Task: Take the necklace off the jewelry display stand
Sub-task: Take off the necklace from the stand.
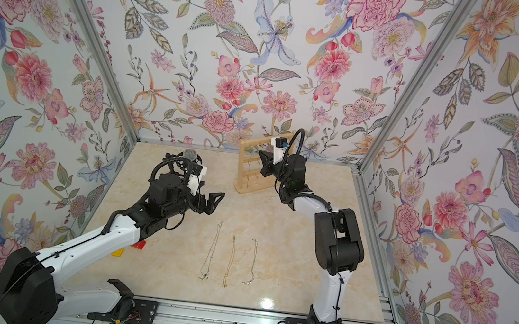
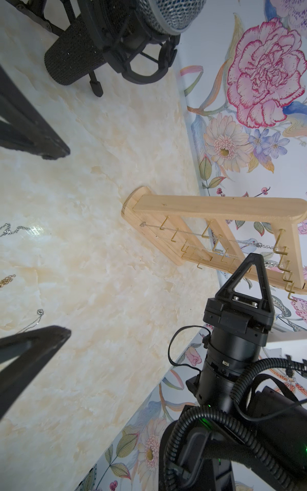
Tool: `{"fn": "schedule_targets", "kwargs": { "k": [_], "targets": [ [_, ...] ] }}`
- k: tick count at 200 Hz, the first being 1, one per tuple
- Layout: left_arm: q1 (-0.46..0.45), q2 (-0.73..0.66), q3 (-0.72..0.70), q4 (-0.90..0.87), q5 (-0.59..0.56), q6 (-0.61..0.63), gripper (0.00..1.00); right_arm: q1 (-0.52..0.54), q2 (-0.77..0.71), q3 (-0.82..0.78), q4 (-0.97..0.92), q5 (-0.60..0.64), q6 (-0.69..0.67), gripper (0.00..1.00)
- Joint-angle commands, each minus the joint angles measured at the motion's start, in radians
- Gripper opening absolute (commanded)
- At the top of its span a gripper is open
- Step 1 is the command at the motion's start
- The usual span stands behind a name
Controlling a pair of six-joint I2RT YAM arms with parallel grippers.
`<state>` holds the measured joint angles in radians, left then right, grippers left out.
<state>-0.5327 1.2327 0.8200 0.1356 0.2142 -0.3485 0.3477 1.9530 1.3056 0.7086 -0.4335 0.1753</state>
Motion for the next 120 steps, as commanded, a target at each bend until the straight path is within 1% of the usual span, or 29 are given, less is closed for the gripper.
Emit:
{"fn": "schedule_targets", "kwargs": {
  "k": [1,120],
  "targets": [
    [0.013,0.010,-0.016,0.014,0.019,-0.004,0.99,0.010,-0.055,-0.016,0.035,-0.004,-0.011,0.01],
    [0.016,0.015,-0.013,0.013,0.022,-0.001,0.99,0.014,-0.093,-0.037,0.051,0.002,-0.004,0.00]
  ]
}}
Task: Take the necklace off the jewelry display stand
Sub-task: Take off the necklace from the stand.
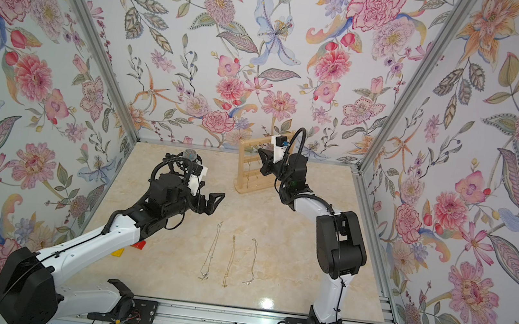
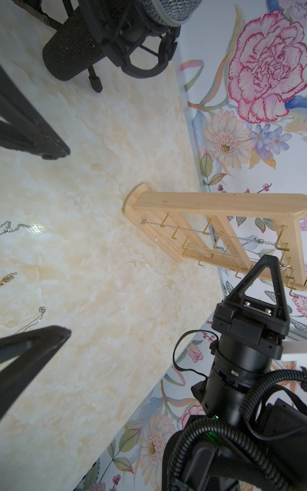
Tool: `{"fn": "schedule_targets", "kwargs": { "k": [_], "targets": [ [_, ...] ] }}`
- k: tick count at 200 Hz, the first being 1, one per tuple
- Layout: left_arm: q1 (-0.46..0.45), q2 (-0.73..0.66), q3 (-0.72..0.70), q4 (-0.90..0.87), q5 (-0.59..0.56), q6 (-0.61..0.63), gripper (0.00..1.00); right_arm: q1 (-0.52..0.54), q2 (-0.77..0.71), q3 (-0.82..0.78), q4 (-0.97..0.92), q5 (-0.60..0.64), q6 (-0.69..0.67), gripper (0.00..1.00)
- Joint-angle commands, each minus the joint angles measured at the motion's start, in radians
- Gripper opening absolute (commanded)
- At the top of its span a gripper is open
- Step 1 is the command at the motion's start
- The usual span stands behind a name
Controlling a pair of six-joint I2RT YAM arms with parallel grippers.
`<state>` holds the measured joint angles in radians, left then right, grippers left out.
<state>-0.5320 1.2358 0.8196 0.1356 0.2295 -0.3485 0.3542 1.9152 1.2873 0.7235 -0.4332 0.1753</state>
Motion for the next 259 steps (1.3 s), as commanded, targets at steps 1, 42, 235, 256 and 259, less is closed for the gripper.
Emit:
{"fn": "schedule_targets", "kwargs": {
  "k": [1,42,235,256,259],
  "targets": [
    [0.015,0.011,-0.013,0.013,0.008,-0.002,0.99,0.008,-0.056,-0.019,0.036,0.002,-0.005,0.00],
    [0.017,0.013,-0.013,0.013,0.011,-0.004,0.99,0.008,-0.070,-0.031,0.044,0.019,0.005,0.00],
    [0.023,0.010,-0.013,0.015,0.021,-0.004,0.99,0.004,-0.132,-0.048,0.062,0.025,0.069,0.00],
    [0.024,0.008,-0.013,0.015,0.022,-0.003,0.99,0.004,-0.153,-0.058,0.060,0.024,0.073,0.00],
    [0.024,0.008,-0.013,0.015,0.022,-0.001,0.99,0.003,-0.156,-0.060,0.058,0.025,0.074,0.00]
  ]
}}
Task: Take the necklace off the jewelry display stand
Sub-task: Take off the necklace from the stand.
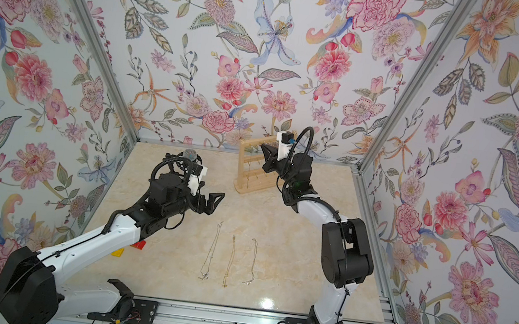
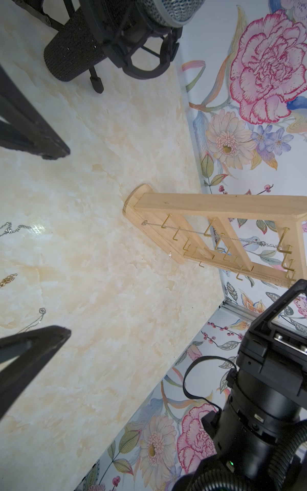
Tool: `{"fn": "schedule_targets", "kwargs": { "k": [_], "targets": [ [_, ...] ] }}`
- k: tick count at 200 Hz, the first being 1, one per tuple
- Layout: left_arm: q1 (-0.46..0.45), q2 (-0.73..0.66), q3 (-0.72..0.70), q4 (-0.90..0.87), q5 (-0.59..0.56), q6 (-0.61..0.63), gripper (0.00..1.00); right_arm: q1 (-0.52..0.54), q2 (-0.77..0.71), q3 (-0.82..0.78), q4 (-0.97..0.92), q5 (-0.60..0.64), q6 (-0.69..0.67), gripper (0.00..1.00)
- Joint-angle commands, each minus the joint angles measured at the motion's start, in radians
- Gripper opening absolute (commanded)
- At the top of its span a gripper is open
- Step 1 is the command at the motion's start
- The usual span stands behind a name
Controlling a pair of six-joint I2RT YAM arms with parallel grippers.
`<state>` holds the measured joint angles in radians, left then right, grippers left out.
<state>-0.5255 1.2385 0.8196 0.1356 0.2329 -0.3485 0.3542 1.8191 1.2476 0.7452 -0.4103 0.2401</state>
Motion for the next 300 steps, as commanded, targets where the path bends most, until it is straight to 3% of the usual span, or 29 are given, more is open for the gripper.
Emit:
{"fn": "schedule_targets", "kwargs": {
  "k": [1,122,178,239,300],
  "targets": [
    [0.017,0.006,-0.013,0.015,0.018,-0.002,0.99,0.003,-0.060,-0.021,0.036,0.002,0.010,0.00],
    [0.018,-0.072,-0.021,0.013,-0.012,-0.007,0.99,0.033,-0.325,-0.161,-0.162,0.038,0.018,0.00],
    [0.017,-0.156,-0.033,0.015,-0.015,-0.007,0.99,0.113,-0.552,-0.267,-0.387,0.101,-0.030,0.00],
    [0.017,-0.261,-0.049,0.007,-0.056,0.009,0.99,0.236,-0.803,-0.396,-0.597,0.169,0.003,0.00],
    [0.018,-0.333,-0.069,0.006,-0.098,0.017,0.99,0.256,-1.017,-0.529,-0.724,0.143,0.071,0.00]
  ]
}}
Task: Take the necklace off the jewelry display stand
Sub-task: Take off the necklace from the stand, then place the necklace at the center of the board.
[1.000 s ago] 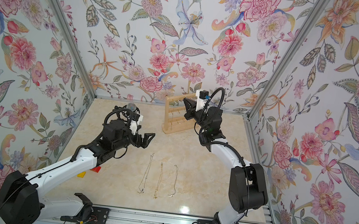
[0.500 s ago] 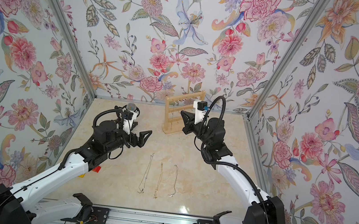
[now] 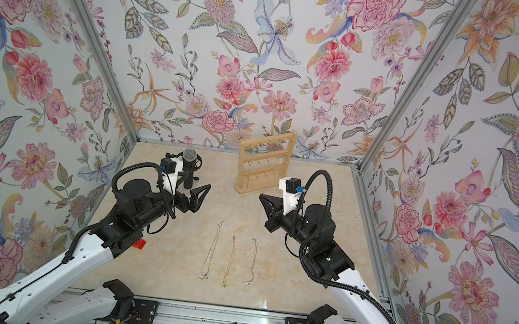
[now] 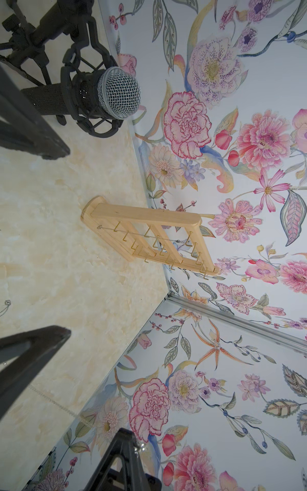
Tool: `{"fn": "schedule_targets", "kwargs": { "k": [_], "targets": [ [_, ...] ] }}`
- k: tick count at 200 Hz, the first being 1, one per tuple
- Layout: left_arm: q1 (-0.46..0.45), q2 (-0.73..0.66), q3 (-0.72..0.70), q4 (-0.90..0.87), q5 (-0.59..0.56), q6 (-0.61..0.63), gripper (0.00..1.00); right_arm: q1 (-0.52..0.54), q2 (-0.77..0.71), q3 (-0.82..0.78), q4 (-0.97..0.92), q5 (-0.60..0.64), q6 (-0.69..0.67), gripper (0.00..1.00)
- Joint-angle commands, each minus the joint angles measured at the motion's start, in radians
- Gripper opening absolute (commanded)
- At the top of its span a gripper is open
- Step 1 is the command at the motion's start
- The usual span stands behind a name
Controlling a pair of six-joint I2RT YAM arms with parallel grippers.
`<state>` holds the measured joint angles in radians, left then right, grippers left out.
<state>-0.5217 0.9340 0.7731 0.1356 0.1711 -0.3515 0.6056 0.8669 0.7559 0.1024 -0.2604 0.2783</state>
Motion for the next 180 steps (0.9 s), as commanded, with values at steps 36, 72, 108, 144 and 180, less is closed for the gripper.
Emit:
{"fn": "schedule_targets", "kwargs": {
  "k": [36,72,108,144,180],
  "targets": [
    [0.013,-0.044,-0.036,0.007,-0.090,0.034,0.99,0.003,-0.169,-0.116,-0.151,-0.026,-0.017,0.00],
    [0.012,-0.048,-0.050,0.016,-0.103,0.044,0.99,-0.015,-0.211,-0.164,-0.190,-0.056,-0.034,0.00],
    [0.014,-0.040,-0.061,0.051,-0.035,0.064,0.99,-0.036,-0.214,-0.173,-0.212,-0.082,-0.024,0.00],
    [0.013,-0.005,-0.065,0.119,0.180,0.062,0.99,-0.065,-0.222,-0.179,-0.211,-0.099,0.007,0.00],
    [0.009,0.063,-0.051,0.192,0.382,0.013,0.99,-0.124,-0.245,-0.186,-0.213,-0.128,0.063,0.00]
  ]
}}
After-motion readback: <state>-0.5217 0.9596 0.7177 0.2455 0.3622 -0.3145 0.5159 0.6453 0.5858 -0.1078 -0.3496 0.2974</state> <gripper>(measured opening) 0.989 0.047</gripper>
